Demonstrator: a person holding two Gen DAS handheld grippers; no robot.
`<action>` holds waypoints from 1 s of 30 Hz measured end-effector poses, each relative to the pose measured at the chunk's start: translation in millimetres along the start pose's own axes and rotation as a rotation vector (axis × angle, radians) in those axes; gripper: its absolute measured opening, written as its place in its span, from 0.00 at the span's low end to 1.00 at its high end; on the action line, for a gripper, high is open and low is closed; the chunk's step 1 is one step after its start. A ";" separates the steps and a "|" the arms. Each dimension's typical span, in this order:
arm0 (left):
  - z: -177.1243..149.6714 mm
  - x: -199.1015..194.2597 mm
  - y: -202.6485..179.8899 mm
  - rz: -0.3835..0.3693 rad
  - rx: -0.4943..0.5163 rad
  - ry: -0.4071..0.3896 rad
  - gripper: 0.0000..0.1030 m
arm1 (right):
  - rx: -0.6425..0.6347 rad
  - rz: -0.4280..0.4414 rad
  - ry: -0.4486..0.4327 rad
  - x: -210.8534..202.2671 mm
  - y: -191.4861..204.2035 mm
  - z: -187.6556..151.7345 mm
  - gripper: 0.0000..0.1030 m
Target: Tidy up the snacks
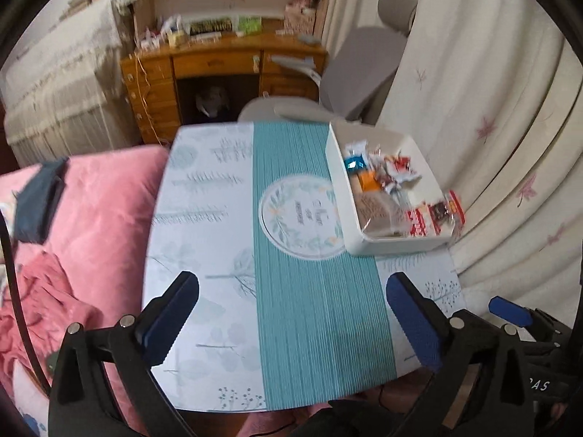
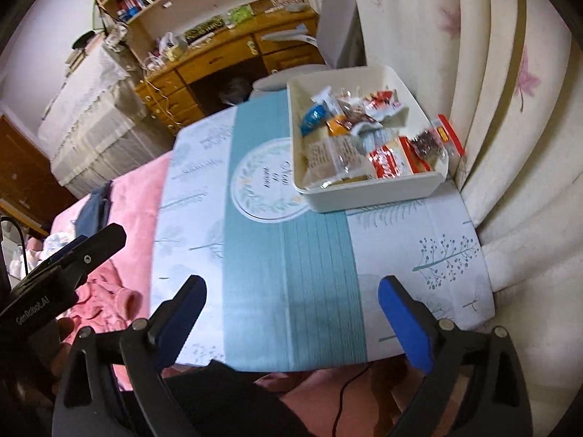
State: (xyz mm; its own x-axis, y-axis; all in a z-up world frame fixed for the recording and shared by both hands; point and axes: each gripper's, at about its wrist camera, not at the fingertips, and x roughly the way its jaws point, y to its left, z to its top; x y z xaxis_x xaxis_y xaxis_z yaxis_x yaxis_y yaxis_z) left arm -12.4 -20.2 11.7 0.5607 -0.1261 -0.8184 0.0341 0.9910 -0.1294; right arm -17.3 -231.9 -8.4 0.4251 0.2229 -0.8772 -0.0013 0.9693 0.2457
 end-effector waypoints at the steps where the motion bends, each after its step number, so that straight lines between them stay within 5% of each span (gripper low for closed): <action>1: 1.6 -7.3 -3.4 0.012 0.004 -0.013 0.99 | -0.014 0.001 -0.010 -5.5 2.6 1.2 0.94; 11: 2.3 -51.4 -41.8 0.144 0.002 -0.137 0.99 | -0.049 -0.008 -0.127 -50.5 -10.2 0.5 0.98; 30: -3.0 -45.3 -62.1 0.177 -0.047 -0.132 0.99 | -0.060 0.009 -0.113 -41.1 -33.7 6.9 0.99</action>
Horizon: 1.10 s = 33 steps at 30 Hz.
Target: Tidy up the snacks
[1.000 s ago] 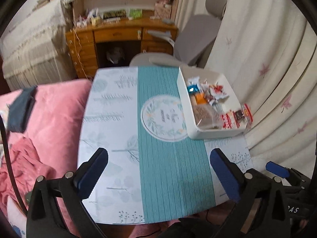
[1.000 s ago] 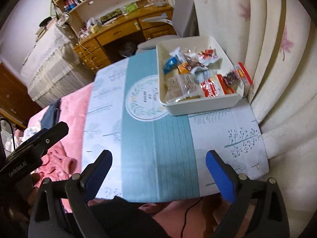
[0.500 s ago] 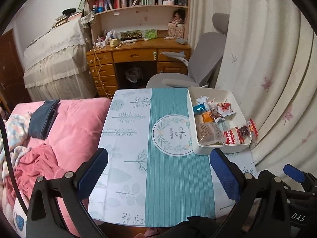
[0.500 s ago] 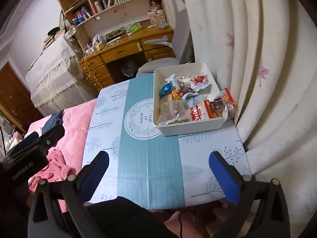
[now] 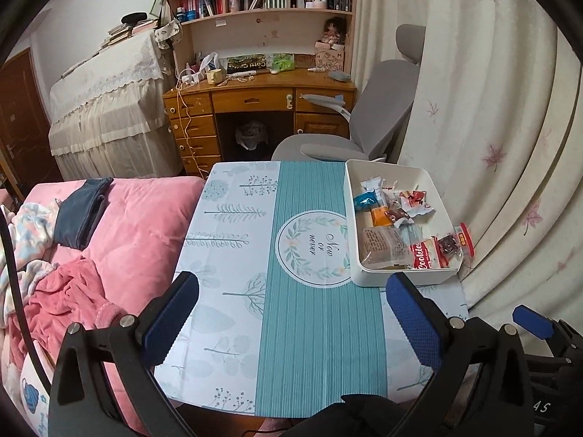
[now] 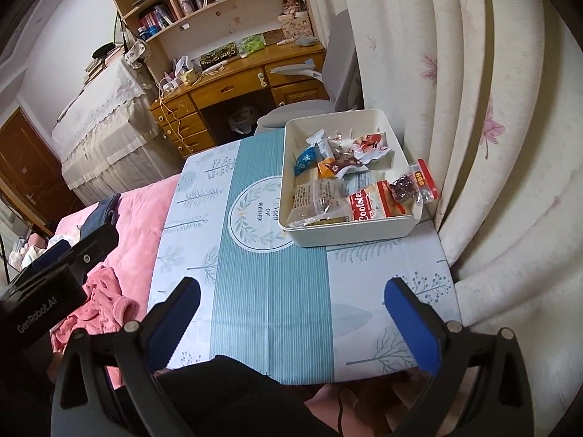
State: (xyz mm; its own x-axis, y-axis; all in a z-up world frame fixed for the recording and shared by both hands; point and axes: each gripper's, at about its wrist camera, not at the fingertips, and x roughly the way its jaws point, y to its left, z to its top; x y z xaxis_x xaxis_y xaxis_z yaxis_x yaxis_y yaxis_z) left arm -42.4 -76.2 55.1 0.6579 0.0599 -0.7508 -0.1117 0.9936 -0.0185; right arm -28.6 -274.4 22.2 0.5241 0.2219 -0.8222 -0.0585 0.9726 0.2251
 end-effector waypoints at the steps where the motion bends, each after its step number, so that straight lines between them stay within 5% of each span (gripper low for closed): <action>1: -0.2 1.3 0.3 0.000 0.000 0.005 0.99 | -0.001 0.002 0.006 1.5 -0.5 1.3 0.99; 12: -2.0 24.6 1.6 -0.023 -0.009 0.086 0.99 | -0.009 -0.001 0.038 10.5 -0.7 5.2 0.99; 33: -8.5 30.1 4.6 -0.026 -0.008 0.105 0.99 | -0.011 -0.002 0.072 17.0 -5.5 1.2 0.99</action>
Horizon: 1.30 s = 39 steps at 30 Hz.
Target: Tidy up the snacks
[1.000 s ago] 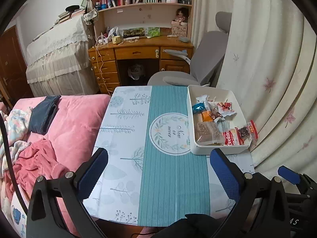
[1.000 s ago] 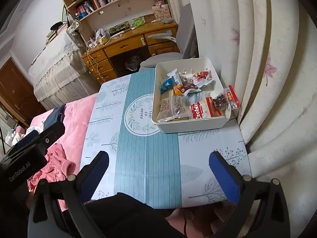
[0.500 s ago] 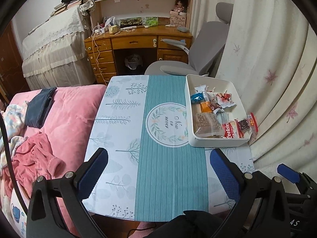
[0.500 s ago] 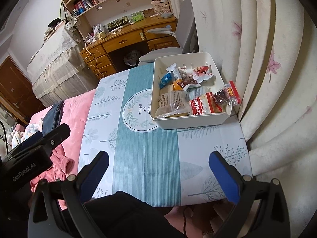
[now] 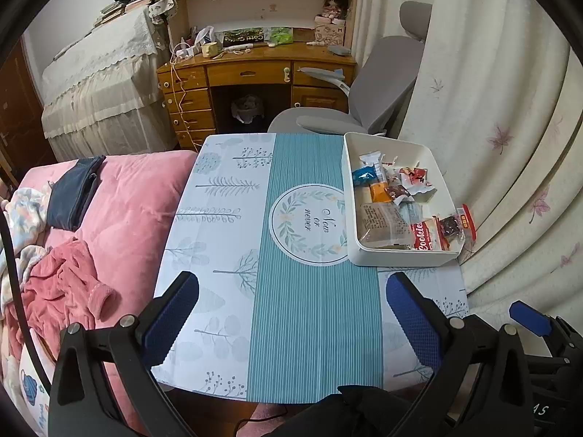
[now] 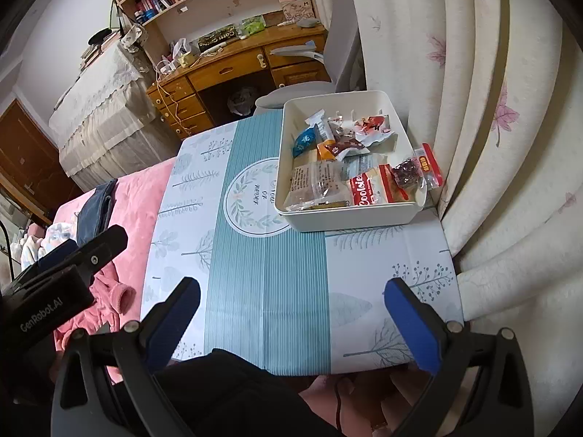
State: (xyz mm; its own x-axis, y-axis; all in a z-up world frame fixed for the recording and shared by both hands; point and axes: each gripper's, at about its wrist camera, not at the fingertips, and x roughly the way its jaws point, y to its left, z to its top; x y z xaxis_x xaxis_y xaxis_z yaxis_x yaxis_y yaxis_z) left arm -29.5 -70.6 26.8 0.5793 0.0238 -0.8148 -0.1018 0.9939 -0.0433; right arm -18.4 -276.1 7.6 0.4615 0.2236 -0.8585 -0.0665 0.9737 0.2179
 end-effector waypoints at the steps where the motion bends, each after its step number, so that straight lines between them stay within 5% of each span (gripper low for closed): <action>1: -1.5 0.1 0.5 -0.001 -0.002 0.001 0.99 | -0.003 -0.001 0.002 0.2 0.4 -0.5 0.99; 39: -12.4 -5.8 9.2 0.011 -0.008 0.006 0.99 | -0.042 -0.003 0.038 8.3 6.3 -5.1 0.99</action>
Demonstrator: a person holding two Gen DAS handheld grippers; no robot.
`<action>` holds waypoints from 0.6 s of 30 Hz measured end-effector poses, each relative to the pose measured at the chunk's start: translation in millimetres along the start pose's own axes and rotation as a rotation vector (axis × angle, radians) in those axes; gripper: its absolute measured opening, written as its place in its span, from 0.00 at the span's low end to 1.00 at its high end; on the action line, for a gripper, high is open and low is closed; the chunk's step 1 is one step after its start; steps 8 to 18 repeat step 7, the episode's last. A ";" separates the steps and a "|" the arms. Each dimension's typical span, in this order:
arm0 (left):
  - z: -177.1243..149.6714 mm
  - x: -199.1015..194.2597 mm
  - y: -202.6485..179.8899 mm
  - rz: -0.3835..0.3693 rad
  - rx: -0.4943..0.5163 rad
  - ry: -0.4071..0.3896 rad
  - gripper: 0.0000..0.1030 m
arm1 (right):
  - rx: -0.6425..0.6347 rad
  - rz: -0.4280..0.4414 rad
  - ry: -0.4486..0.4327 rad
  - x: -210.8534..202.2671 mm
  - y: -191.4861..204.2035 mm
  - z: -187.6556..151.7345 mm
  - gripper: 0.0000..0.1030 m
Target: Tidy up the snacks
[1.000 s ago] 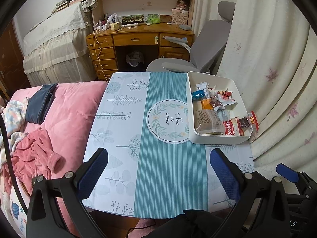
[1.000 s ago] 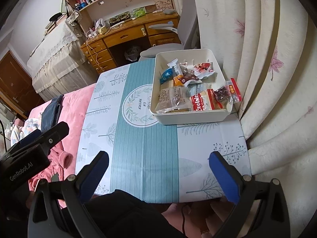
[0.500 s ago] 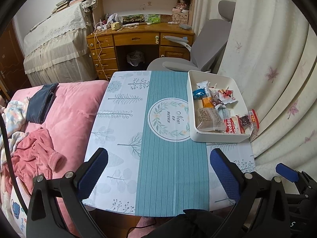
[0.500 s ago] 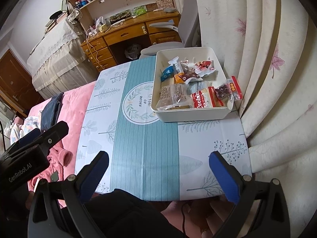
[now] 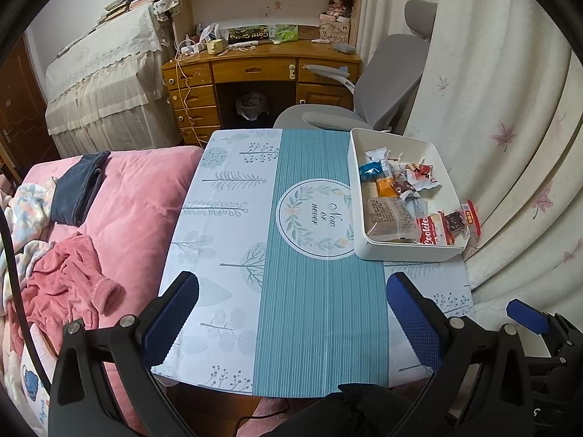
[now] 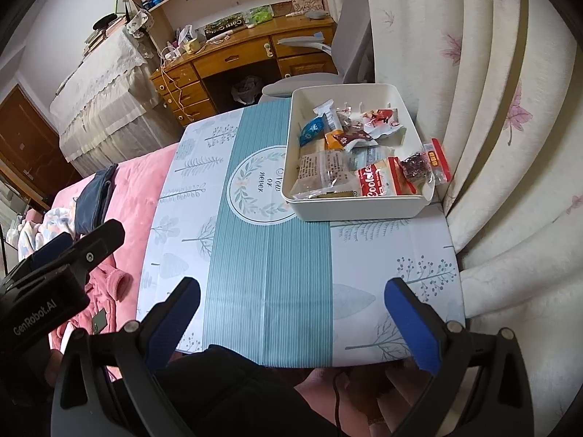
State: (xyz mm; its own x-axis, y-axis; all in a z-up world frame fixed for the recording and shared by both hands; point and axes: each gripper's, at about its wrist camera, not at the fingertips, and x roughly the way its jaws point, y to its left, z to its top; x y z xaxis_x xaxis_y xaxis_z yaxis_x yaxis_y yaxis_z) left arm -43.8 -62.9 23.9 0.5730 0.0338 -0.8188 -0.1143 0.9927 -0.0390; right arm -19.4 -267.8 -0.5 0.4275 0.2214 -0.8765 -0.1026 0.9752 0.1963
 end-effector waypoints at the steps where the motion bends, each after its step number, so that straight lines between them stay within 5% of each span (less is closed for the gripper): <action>1: 1.2 0.3 -0.6 -0.001 0.001 0.000 0.99 | -0.001 0.000 0.002 0.5 0.2 0.2 0.99; 18: 1.4 1.0 -0.3 -0.003 0.002 0.003 0.99 | -0.003 -0.003 0.016 3.1 -1.4 5.6 0.99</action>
